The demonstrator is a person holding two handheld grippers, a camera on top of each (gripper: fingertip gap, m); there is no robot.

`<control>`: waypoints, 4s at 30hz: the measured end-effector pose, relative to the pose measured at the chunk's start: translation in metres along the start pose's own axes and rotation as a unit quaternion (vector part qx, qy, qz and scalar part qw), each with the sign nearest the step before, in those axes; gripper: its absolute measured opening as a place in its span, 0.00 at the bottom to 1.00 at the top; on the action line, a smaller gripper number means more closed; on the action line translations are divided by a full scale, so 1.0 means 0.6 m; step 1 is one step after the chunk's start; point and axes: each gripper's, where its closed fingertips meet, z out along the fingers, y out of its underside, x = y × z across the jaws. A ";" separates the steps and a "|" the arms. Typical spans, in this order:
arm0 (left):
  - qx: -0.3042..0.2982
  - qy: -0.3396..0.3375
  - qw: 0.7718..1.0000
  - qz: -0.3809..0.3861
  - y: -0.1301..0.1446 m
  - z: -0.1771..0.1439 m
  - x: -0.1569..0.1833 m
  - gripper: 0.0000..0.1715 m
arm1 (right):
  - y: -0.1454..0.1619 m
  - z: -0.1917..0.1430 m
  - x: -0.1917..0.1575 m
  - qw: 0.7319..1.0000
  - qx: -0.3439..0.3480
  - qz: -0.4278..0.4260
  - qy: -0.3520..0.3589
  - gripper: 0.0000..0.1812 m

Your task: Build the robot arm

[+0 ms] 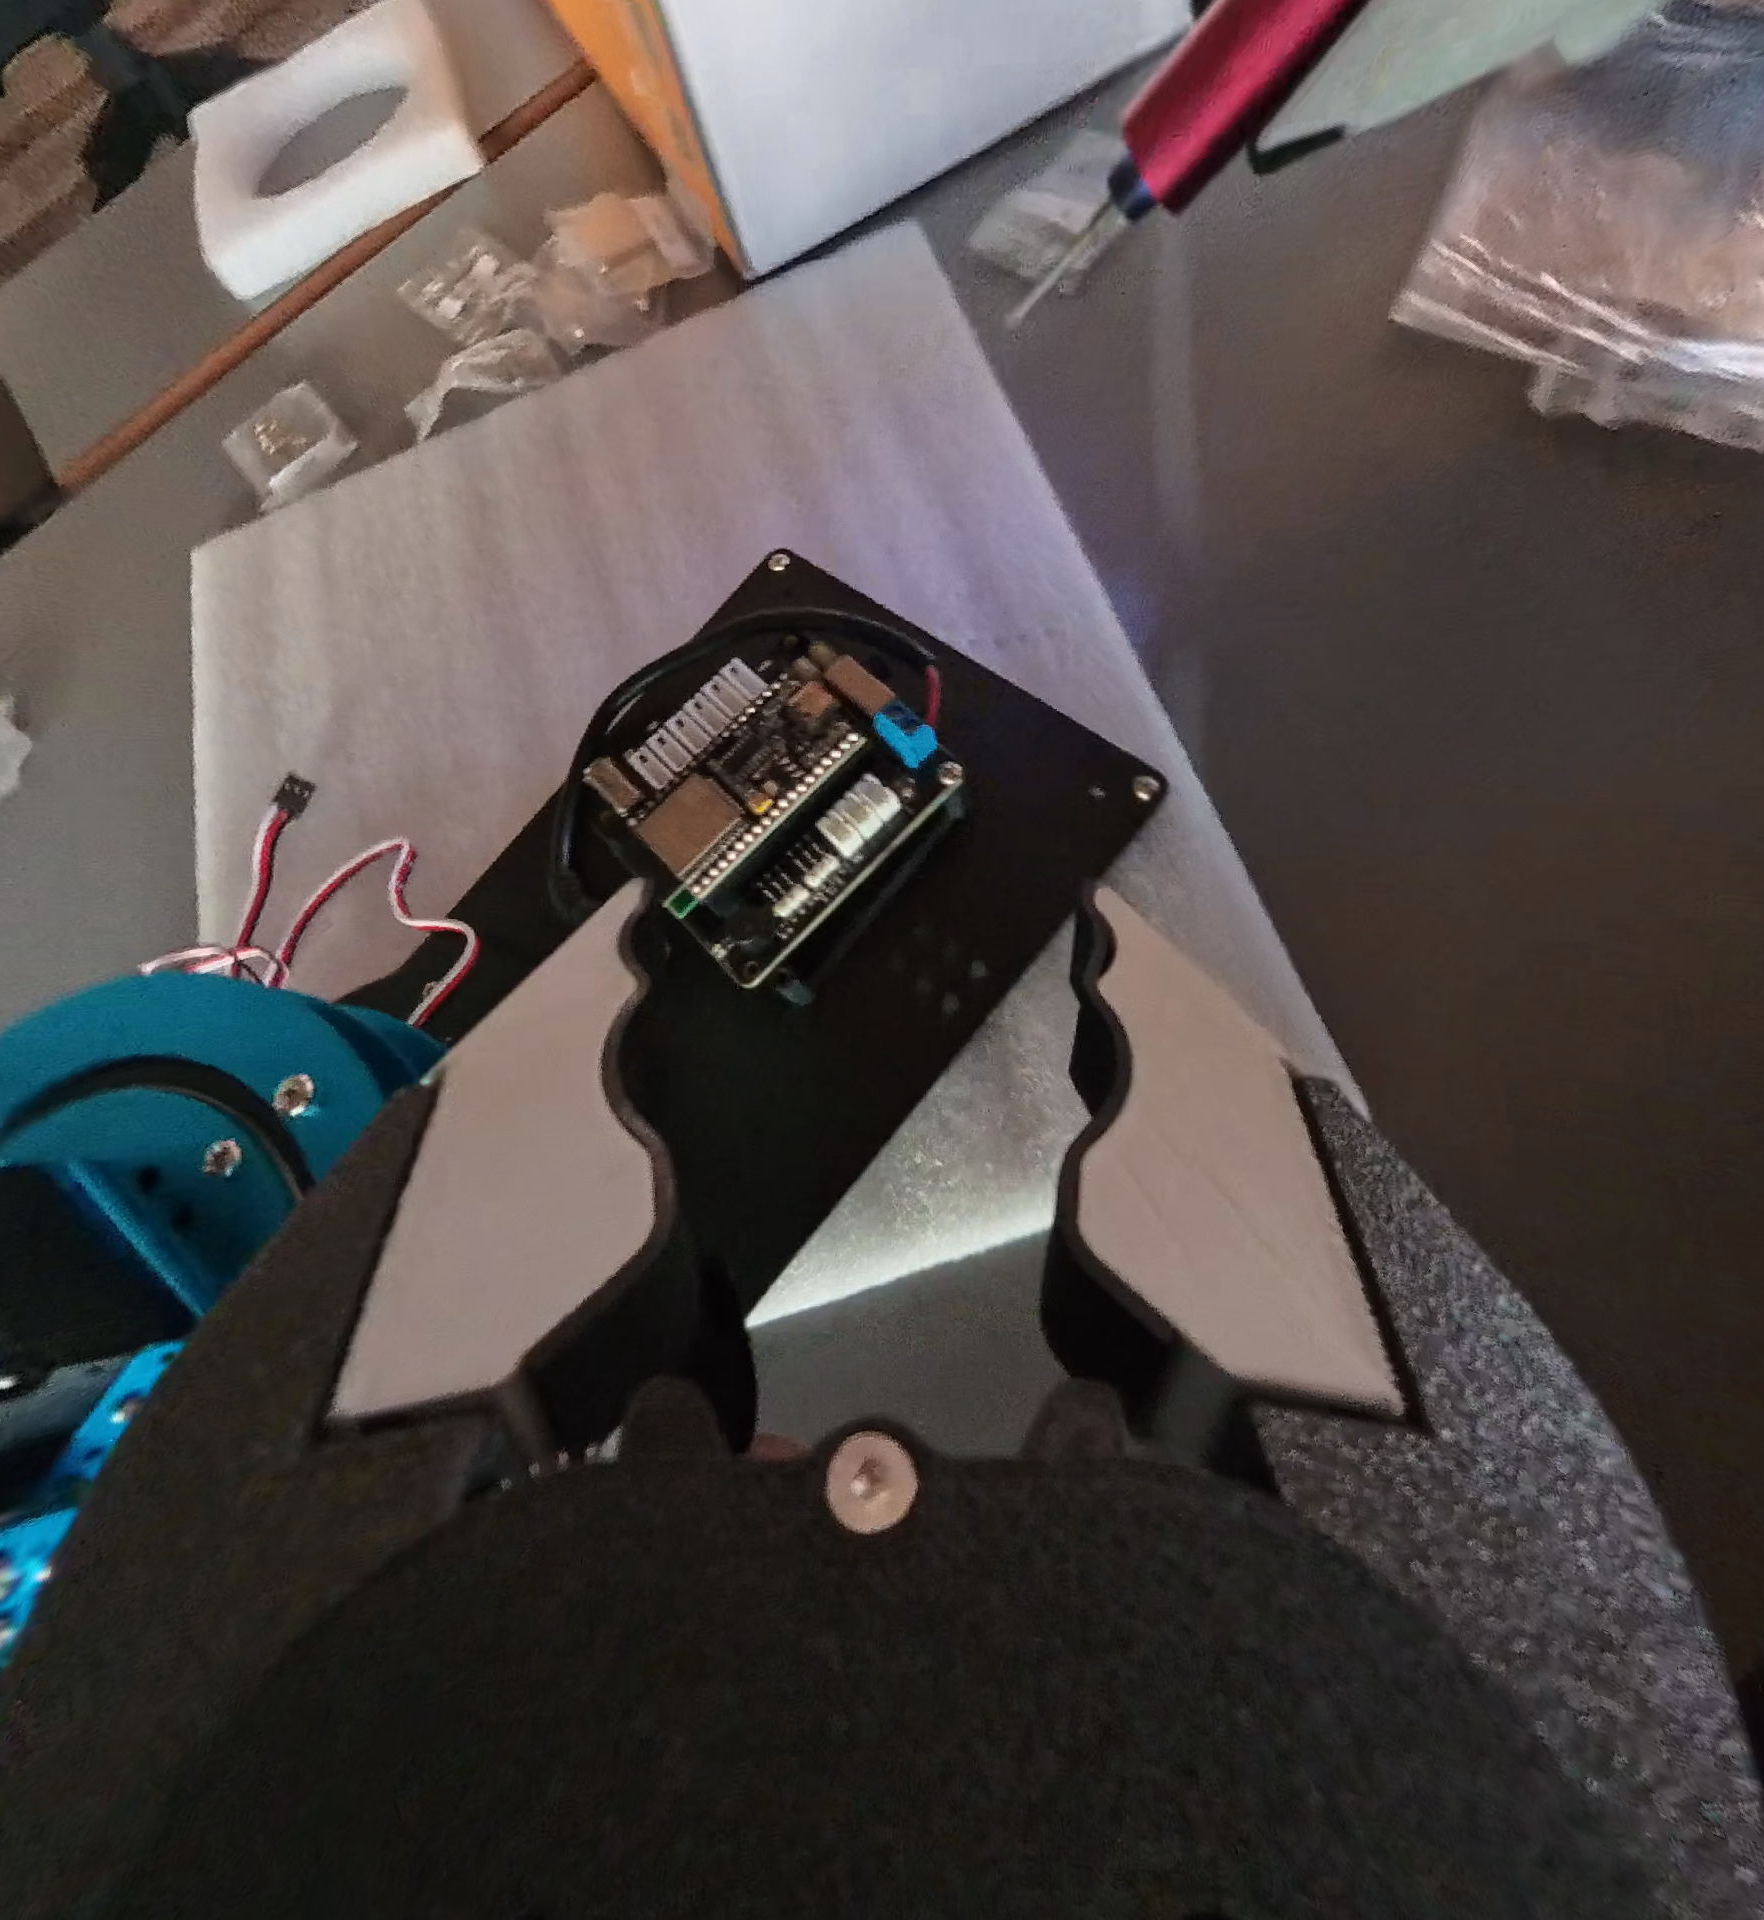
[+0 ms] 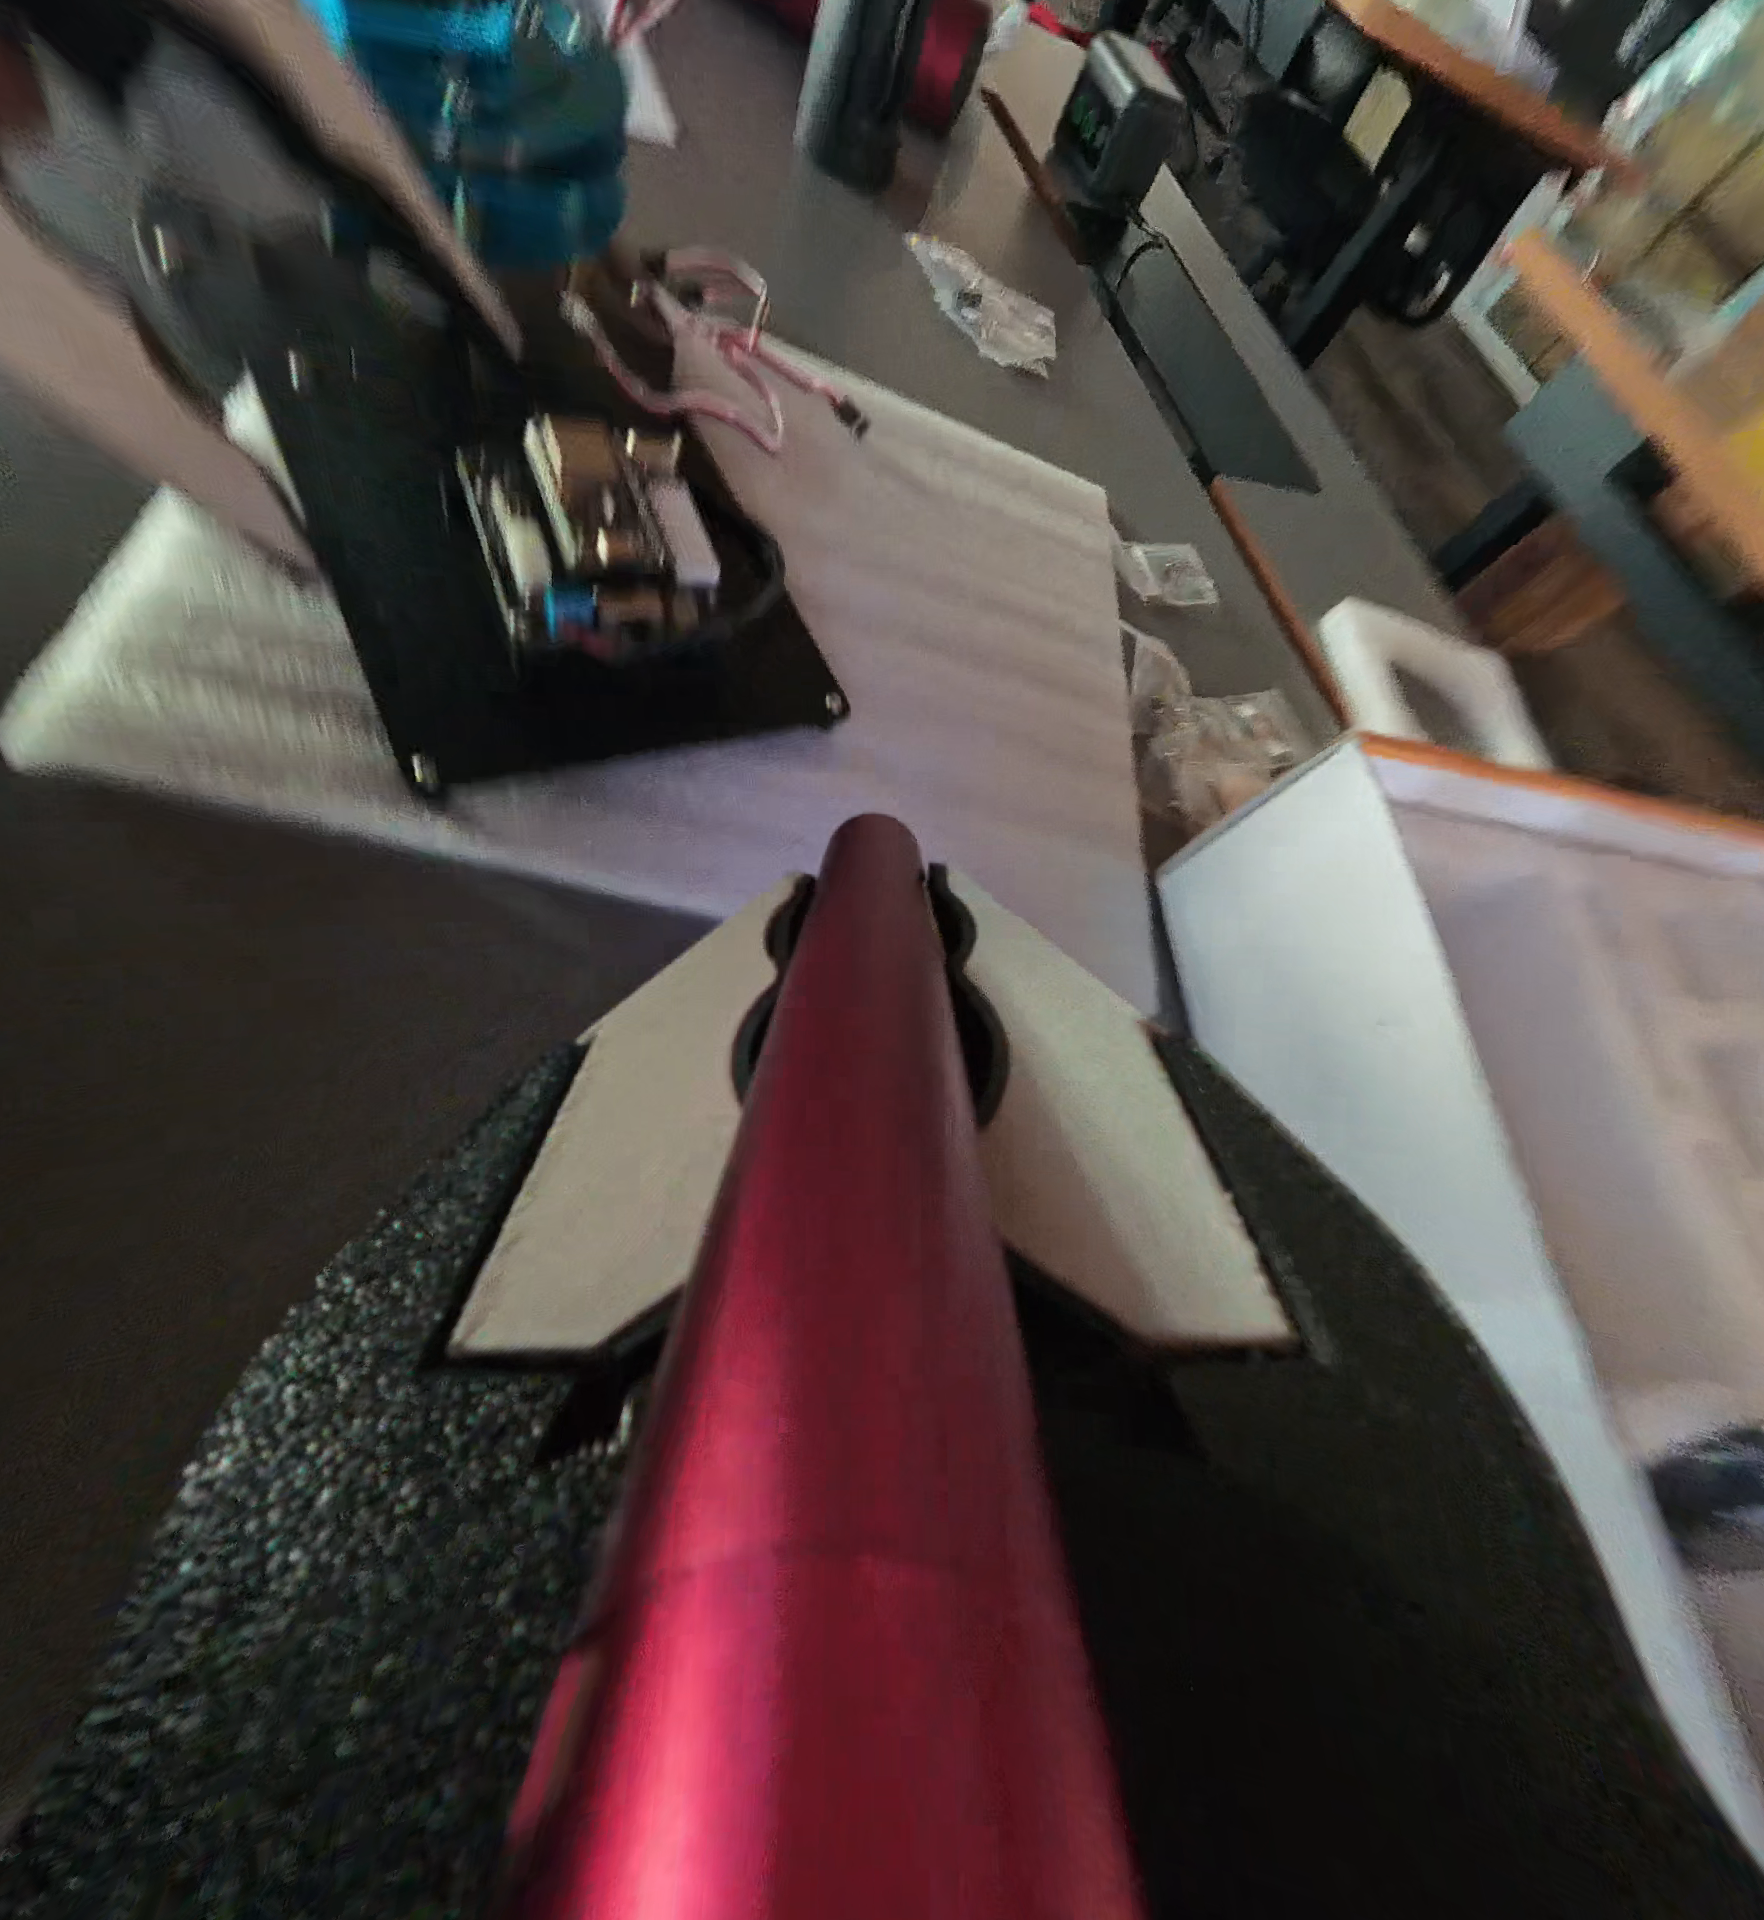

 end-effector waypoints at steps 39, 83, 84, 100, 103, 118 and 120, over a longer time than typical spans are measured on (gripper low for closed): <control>-0.426 0.199 0.813 0.344 0.028 0.077 -0.032 0.41 | 0.034 -0.022 -0.115 0.920 0.016 -0.386 0.069 0.12; -0.528 0.186 0.770 0.305 0.035 0.058 -0.032 0.39 | 0.057 -0.010 -0.120 0.924 -0.012 -0.379 0.040 0.12; -0.525 0.187 0.772 0.306 0.035 0.058 -0.033 0.39 | 0.057 -0.011 -0.119 0.924 -0.012 -0.379 0.040 0.12; -0.219 0.069 0.952 0.201 -0.072 0.017 0.006 0.42 | 0.031 -0.032 -0.076 0.945 0.029 -0.315 0.083 0.11; -0.080 0.082 0.992 0.054 -0.069 -0.021 0.046 0.39 | 0.022 -0.043 -0.059 0.959 0.047 -0.267 0.085 0.12; 0.093 0.122 0.984 -0.088 0.024 -0.053 0.043 0.23 | 0.002 -0.024 -0.034 0.995 0.082 -0.055 0.023 0.11; 0.103 0.152 0.977 -0.105 0.028 -0.056 0.052 0.21 | 0.000 -0.019 -0.035 0.996 0.090 -0.021 0.000 0.11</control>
